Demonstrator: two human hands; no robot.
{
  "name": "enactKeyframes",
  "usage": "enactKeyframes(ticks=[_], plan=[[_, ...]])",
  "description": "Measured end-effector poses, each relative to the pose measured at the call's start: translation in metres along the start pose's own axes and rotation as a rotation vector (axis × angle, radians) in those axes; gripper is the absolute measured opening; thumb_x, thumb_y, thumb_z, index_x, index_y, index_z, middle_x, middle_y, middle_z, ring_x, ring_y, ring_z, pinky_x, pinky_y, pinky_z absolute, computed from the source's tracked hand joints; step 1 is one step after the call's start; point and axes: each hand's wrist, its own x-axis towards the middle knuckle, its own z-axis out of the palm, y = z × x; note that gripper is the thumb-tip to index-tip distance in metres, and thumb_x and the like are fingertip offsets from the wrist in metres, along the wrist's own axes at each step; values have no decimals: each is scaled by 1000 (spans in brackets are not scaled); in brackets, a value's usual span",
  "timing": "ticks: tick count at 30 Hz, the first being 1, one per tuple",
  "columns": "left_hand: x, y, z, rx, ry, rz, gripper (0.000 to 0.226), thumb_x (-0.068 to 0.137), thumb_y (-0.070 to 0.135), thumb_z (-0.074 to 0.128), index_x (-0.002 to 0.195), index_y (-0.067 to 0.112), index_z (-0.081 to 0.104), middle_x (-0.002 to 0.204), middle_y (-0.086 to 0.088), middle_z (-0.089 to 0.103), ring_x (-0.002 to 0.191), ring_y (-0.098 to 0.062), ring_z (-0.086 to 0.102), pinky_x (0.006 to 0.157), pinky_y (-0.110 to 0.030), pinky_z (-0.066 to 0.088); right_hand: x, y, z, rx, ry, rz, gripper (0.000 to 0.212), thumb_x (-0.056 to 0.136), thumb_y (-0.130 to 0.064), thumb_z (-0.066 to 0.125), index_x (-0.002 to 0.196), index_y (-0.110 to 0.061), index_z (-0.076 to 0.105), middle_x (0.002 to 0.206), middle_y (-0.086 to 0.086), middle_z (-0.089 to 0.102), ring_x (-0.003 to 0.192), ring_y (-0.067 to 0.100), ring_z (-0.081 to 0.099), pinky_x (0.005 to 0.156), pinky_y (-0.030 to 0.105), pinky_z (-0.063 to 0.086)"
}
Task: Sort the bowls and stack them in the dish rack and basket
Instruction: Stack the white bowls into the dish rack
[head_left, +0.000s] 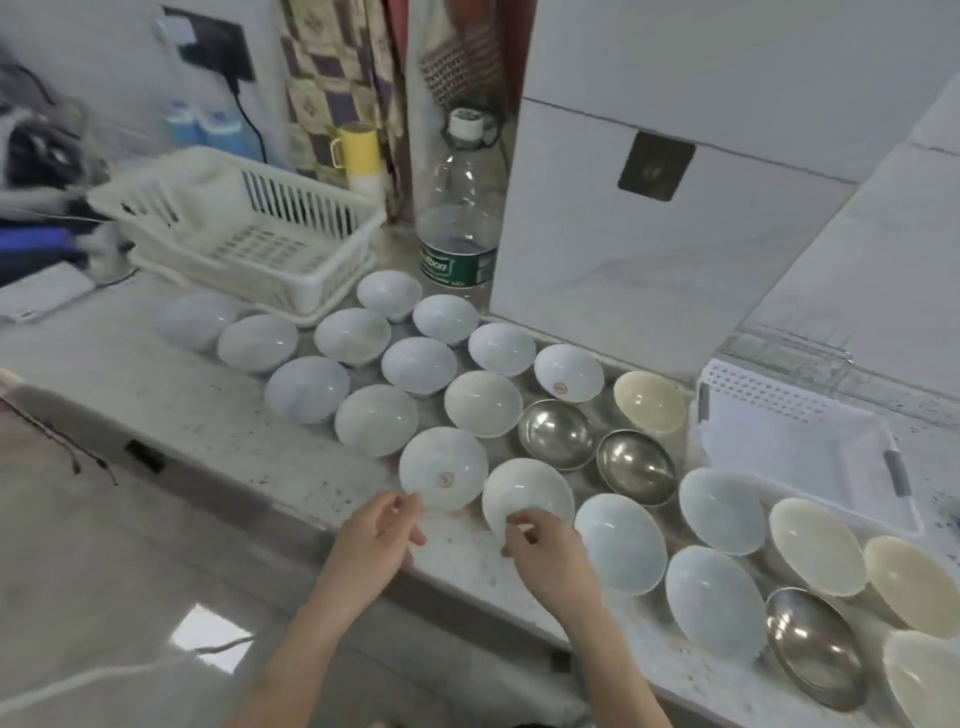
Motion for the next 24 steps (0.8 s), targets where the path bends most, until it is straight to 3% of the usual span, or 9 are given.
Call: enactKeyframes(ticks=[4, 9, 11, 14, 17, 24], plan=[[7, -21, -68, -111, 97, -47, 17, 98, 34, 53, 93, 24, 66, 75, 3, 74, 57, -7, 66, 62, -26, 44, 1, -60, 66, 28, -183, -75, 27, 93, -29, 51, 116, -27, 64, 86, -9, 74, 74, -8, 62, 61, 6, 40], [18, -38, -130, -234, 198, -70, 13, 98, 31, 53, 99, 24, 65, 82, -2, 74, 61, -8, 65, 63, -25, 43, 7, -116, 115, 93, -337, -51, 24, 87, -26, 53, 108, -31, 64, 75, -12, 74, 75, -2, 63, 68, 12, 44], [28, -41, -150, -314, 239, -112, 13, 98, 30, 54, 102, 24, 65, 86, -1, 75, 65, -12, 65, 59, -26, 41, 14, -136, 129, 183, -372, 13, 26, 85, -23, 55, 108, -28, 65, 79, -7, 76, 68, 3, 62, 66, 17, 47], [53, -42, -182, -441, 289, -193, 16, 98, 30, 54, 109, 22, 63, 94, -2, 75, 72, -18, 65, 57, -26, 41, 29, -166, 150, 410, -411, 173, 23, 91, -17, 54, 111, -20, 65, 79, -2, 76, 47, 6, 46, 45, 17, 32], [84, -43, -213, -483, 294, -236, 22, 98, 34, 54, 116, 23, 60, 101, 0, 74, 78, -19, 66, 60, -28, 43, 46, -194, 174, 600, -402, 300, 20, 94, -19, 54, 112, -19, 63, 92, 3, 75, 47, 8, 39, 40, 17, 23], [168, -48, -294, -452, 284, -302, 27, 100, 36, 49, 123, 23, 51, 108, 2, 71, 86, -20, 66, 62, -31, 42, 110, -269, 238, 877, -424, 485, 16, 94, -21, 55, 109, -16, 56, 104, 5, 73, 46, 8, 38, 38, 16, 21]])
